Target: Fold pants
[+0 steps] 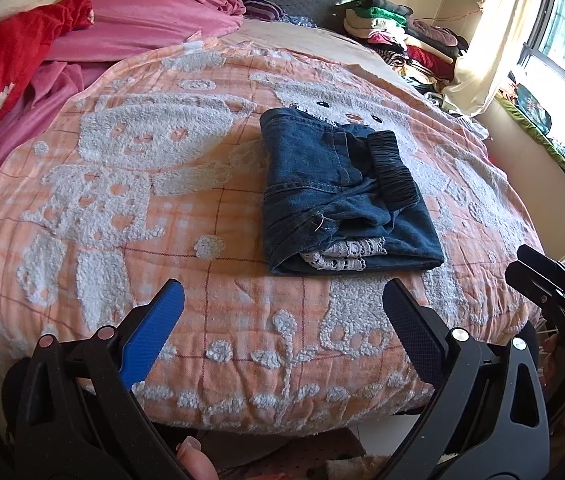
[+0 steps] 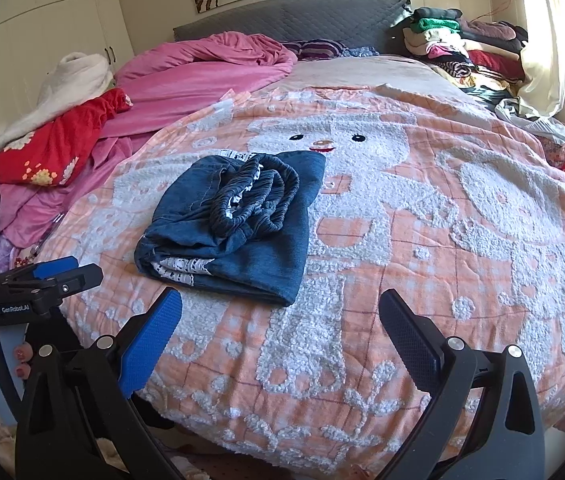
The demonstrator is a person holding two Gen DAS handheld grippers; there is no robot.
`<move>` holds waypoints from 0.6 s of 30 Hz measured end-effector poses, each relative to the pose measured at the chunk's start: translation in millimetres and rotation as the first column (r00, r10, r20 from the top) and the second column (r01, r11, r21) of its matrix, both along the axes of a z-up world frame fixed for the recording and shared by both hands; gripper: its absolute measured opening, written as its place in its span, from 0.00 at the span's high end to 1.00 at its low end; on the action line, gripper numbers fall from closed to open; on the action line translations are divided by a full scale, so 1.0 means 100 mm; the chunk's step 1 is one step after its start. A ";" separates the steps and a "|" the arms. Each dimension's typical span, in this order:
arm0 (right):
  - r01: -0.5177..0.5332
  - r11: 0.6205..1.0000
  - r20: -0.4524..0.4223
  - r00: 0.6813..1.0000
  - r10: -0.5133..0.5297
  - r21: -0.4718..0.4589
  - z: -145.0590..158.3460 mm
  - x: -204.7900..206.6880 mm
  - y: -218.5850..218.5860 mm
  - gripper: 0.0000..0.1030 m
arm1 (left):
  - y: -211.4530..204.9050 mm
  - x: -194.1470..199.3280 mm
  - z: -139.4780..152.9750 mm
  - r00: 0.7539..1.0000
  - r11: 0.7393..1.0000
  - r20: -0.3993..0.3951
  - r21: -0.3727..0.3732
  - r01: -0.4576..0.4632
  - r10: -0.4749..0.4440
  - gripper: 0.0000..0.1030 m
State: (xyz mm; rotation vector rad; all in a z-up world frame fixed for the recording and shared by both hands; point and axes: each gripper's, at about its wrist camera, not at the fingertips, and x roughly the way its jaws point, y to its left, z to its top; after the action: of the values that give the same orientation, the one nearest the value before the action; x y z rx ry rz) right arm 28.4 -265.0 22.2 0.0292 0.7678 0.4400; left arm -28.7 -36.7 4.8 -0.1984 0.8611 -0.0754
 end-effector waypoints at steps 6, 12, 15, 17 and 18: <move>0.011 1.000 -0.010 1.000 -0.011 -0.007 -0.03 0.04 -0.04 0.04 | 0.03 0.00 0.01 1.000 1.000 0.004 -0.010 -0.010 0.010 0.09; 0.048 0.999 -0.023 0.999 -0.049 -0.012 -0.06 0.13 -0.16 0.04 | 0.12 0.09 -0.04 0.996 0.993 -0.028 0.082 -0.080 0.083 0.09; 0.112 0.994 -0.031 0.993 -0.112 -0.006 -0.08 0.22 -0.37 0.04 | 0.29 0.14 -0.08 0.992 0.989 -0.015 0.078 -0.125 0.127 0.09; 0.174 0.985 -0.037 0.984 -0.174 0.004 -0.08 0.32 -0.62 0.05 | 0.48 0.21 -0.10 0.988 0.987 -0.009 0.051 -0.154 0.155 0.09; 0.198 0.980 -0.043 0.979 -0.197 0.003 -0.08 0.39 -0.76 0.05 | 0.60 0.28 -0.11 0.985 0.983 -0.017 0.054 -0.173 0.174 0.09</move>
State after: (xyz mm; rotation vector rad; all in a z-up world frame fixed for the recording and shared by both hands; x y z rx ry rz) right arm 67.1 -340.5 14.5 0.1210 0.7963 0.2536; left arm -0.3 23.0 -6.2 -0.2248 0.8631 0.1127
